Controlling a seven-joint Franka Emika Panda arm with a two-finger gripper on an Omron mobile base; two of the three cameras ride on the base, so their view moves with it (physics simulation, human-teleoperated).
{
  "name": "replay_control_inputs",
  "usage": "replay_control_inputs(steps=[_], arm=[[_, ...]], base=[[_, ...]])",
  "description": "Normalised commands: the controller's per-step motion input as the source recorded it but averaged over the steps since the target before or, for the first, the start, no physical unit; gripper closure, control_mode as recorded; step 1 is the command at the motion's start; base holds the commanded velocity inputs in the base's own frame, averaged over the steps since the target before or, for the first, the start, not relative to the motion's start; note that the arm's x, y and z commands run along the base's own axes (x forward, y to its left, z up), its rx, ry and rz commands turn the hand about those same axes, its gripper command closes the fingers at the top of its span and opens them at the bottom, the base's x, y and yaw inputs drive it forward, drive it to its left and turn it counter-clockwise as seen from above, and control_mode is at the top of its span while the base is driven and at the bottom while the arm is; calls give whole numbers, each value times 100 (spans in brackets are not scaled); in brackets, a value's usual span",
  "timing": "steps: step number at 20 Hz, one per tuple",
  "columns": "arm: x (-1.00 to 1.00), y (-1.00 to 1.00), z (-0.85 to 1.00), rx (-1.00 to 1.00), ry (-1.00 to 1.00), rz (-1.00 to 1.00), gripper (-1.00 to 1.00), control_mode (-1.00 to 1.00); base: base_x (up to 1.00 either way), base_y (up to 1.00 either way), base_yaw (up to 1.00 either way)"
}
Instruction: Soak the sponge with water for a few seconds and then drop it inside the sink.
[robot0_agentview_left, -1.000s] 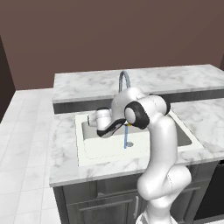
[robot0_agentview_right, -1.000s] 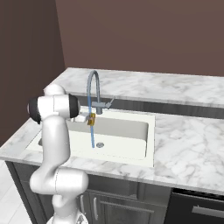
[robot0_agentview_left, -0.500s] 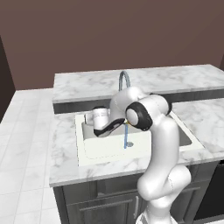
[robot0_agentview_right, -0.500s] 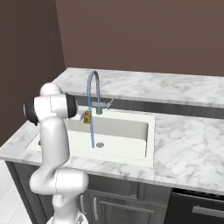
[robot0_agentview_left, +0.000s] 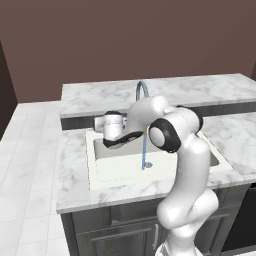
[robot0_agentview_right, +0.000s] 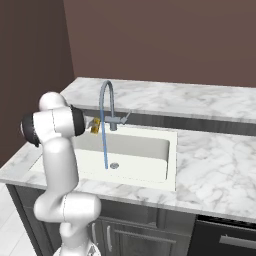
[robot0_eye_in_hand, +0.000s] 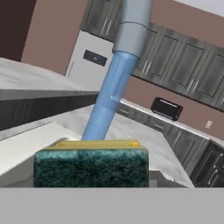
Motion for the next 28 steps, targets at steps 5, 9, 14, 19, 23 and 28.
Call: replay_control_inputs(steps=[5, 9, 14, 19, 23, 28], arm=[[0, 13, 14, 25, 0, 3, 100, -100], [0, 10, 10, 27, 0, 3, 100, -100], [0, 9, 7, 28, 0, 6, 100, -100], [-3, 23, 16, 26, 4, 11, 100, -100], [-1, 33, 20, 22, 7, 13, 100, -100], [-7, 40, 12, 18, 9, 16, 100, -100]], base=[[0, 0, 0], [0, 0, 0], [0, 0, 0], [0, 0, 0], [0, 0, 0], [0, 0, 0]])
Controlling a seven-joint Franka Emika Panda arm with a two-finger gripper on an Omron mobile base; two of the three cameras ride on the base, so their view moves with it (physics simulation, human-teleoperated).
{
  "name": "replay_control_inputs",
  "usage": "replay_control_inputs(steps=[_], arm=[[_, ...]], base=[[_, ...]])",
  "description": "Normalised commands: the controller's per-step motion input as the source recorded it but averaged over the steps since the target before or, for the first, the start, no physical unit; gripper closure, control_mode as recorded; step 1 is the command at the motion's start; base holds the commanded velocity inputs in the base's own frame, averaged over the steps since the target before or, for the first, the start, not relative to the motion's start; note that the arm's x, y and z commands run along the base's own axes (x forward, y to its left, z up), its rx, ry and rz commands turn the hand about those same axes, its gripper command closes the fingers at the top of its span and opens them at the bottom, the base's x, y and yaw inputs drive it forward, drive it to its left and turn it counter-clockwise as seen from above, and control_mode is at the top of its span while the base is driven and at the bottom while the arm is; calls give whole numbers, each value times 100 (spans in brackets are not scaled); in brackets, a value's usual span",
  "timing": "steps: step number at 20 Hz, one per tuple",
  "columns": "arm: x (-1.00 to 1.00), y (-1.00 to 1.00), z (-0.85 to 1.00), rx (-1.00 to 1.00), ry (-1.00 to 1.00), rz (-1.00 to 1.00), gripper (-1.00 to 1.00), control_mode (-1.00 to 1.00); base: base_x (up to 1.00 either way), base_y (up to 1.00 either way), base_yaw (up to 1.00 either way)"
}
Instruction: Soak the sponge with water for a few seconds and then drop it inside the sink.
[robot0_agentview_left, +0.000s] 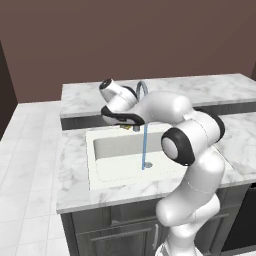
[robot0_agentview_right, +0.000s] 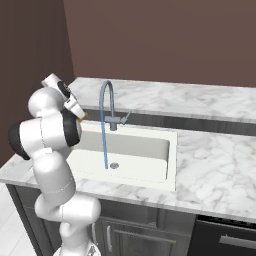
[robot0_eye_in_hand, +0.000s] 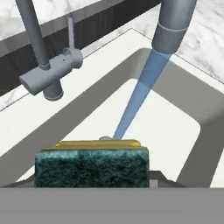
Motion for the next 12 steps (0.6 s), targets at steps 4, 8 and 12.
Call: replay_control_inputs(steps=[4, 8, 12], arm=[[-8, 19, 3, 13, 7, 26, 100, -100], [-8, 0, 0, 5, 6, 33, 100, -100], [-20, 0, 0, 0, 1, 35, 100, -100]], base=[[0, 0, 0], [0, 0, 0], [0, 0, 0]])
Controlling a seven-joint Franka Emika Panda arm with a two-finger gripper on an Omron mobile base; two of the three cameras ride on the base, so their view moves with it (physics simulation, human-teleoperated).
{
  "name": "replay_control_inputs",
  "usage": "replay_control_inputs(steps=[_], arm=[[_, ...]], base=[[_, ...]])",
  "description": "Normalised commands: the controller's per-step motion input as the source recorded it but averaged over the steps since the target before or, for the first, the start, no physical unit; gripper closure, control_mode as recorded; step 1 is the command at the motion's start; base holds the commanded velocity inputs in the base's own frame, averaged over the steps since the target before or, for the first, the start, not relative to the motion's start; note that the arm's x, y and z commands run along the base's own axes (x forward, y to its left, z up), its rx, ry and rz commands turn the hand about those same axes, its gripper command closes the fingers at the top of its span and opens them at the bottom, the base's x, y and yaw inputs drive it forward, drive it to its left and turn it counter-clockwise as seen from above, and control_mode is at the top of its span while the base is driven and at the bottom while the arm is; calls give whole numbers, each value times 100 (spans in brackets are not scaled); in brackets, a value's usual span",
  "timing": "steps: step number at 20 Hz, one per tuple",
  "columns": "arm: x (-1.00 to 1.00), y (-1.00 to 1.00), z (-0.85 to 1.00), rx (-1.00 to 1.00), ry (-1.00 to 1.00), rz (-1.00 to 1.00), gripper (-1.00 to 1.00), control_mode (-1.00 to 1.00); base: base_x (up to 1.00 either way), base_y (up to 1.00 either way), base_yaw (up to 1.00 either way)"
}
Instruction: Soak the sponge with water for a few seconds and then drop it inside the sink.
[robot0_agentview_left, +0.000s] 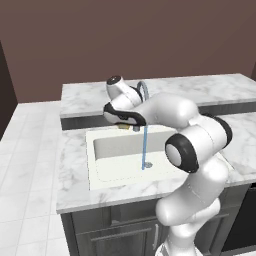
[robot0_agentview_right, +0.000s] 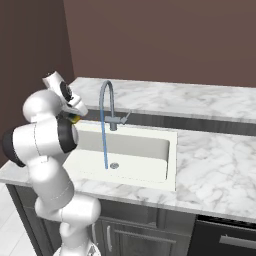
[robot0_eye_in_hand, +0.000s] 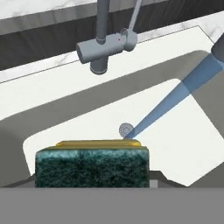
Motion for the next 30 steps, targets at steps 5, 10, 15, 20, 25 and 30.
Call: replay_control_inputs(steps=[5, 10, 15, 20, 25, 30], arm=[[-22, 0, 0, 0, 0, 36, 100, -100], [-33, 0, 0, 3, 0, 30, 100, -100], [-23, 0, 0, 18, 5, 22, 100, -100], [-4, 0, 0, 11, 11, 8, 100, -100], [0, 3, 0, 1, 4, 0, 100, -100], [0, 10, 0, -2, 2, 0, 100, -100]], base=[[0, 0, 0], [0, 0, 0], [0, 0, 0], [0, 0, 0], [0, 0, 0], [0, 0, 0]])
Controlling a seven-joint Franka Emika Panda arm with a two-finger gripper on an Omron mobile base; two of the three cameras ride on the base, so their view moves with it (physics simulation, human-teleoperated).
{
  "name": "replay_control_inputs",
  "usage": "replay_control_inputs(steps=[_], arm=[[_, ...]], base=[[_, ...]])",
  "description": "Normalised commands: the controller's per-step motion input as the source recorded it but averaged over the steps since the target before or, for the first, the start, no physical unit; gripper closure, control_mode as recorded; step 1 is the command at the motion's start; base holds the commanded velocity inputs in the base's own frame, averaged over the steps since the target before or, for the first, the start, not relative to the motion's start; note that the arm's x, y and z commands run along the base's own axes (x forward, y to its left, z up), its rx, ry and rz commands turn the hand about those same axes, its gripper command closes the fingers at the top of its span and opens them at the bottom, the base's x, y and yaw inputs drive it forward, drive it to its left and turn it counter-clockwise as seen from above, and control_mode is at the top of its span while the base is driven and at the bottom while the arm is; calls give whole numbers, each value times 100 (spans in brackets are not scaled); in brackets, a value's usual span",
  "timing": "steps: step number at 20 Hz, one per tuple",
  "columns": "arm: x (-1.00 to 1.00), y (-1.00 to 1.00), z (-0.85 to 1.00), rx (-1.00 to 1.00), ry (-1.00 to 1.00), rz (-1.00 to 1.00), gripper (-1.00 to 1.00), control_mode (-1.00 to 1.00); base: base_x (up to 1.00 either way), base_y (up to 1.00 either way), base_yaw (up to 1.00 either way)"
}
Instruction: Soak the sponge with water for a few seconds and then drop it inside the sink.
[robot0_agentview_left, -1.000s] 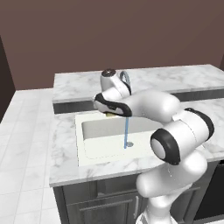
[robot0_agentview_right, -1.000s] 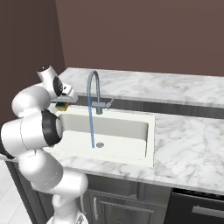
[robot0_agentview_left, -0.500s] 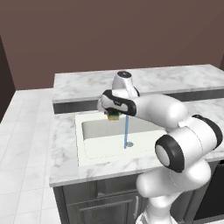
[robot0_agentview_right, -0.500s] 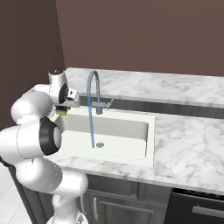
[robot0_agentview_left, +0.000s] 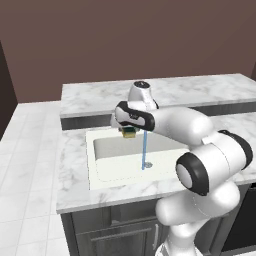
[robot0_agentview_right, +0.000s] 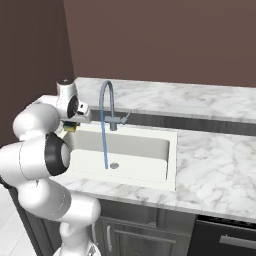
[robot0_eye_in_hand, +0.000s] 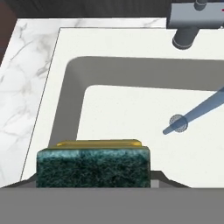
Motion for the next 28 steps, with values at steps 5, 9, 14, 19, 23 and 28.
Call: replay_control_inputs(steps=[5, 9, 14, 19, 23, 28], arm=[[0, 5, -4, -3, 2, 0, 100, -100], [0, 0, -24, 0, 0, 0, 100, -100], [0, 0, -39, 0, 0, 0, 100, -100], [0, 0, -36, 0, 0, 0, 100, -100], [0, 0, -33, 0, 0, 0, 100, -100], [0, 0, -32, 0, 0, 0, 100, -100]], base=[[0, 0, 0], [0, 0, 0], [0, 0, 0], [0, 0, 0], [0, 0, 0], [0, 0, 0]])
